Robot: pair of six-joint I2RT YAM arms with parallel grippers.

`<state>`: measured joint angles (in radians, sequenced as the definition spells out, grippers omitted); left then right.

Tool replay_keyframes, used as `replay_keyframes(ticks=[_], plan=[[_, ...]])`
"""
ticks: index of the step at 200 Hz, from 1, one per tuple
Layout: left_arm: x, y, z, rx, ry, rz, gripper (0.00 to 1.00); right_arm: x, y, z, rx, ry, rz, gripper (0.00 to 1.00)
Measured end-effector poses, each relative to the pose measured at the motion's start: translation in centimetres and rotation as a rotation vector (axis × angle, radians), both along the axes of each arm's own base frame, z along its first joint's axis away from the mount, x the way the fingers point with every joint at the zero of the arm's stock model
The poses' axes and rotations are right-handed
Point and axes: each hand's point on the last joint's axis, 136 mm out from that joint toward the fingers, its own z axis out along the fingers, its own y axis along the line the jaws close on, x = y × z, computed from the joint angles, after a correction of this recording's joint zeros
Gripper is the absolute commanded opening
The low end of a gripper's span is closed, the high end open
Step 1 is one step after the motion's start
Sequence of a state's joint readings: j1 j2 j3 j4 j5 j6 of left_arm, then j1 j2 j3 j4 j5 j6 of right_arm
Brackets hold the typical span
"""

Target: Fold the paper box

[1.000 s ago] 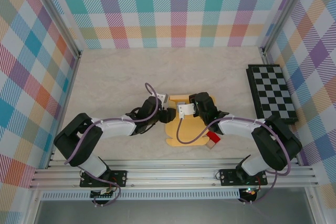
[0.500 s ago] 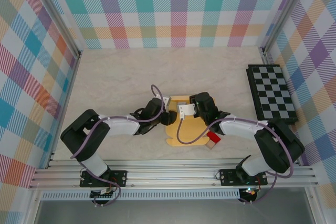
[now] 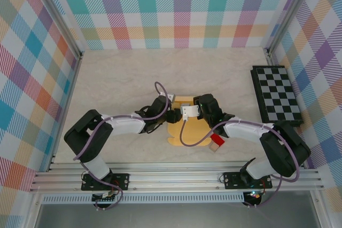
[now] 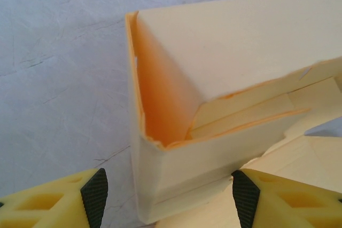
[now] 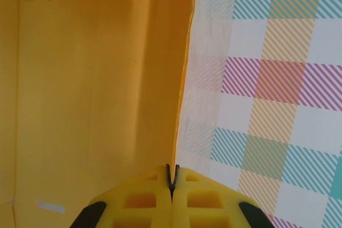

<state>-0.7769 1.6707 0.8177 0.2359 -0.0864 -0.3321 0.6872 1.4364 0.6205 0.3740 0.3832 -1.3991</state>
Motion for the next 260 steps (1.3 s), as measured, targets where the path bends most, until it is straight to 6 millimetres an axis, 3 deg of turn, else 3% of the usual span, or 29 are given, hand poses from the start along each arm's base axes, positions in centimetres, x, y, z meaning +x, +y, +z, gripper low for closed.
replay_keyframes(ticks=[60, 113, 132, 164, 177, 210, 234, 260], plan=[[-1.7, 1.5, 1.0, 0.010, -0.035, -0.035, 0.66, 0.1, -0.1, -0.2, 0.003, -0.002, -0.026, 0.00], [-2.5, 2.0, 0.2, 0.080, -0.067, -0.108, 0.67, -0.1, -0.4, 0.2, 0.025, 0.002, -0.057, 0.00], [-2.9, 2.2, 1.9, 0.079, -0.106, -0.138, 0.68, -0.2, -0.5, 0.5, 0.029, 0.003, -0.060, 0.00], [-4.2, 3.1, 7.0, -0.009, -0.225, -0.156, 0.68, -0.1, -0.7, 0.6, 0.026, -0.004, -0.070, 0.00], [-4.6, 3.9, 7.6, -0.020, -0.253, -0.140, 0.68, 0.0, -0.8, 0.8, 0.025, -0.014, -0.081, 0.00], [-4.5, 6.6, 4.9, 0.056, -0.225, -0.068, 0.67, 0.3, -1.0, 1.3, 0.034, -0.041, -0.099, 0.00], [-2.7, 8.8, 3.2, 0.096, -0.186, -0.007, 0.67, 0.2, -1.1, 1.3, 0.038, -0.044, -0.098, 0.00], [-1.7, 9.1, 1.6, 0.126, -0.173, -0.020, 0.67, 0.1, -1.1, 1.5, 0.044, -0.050, -0.093, 0.00]])
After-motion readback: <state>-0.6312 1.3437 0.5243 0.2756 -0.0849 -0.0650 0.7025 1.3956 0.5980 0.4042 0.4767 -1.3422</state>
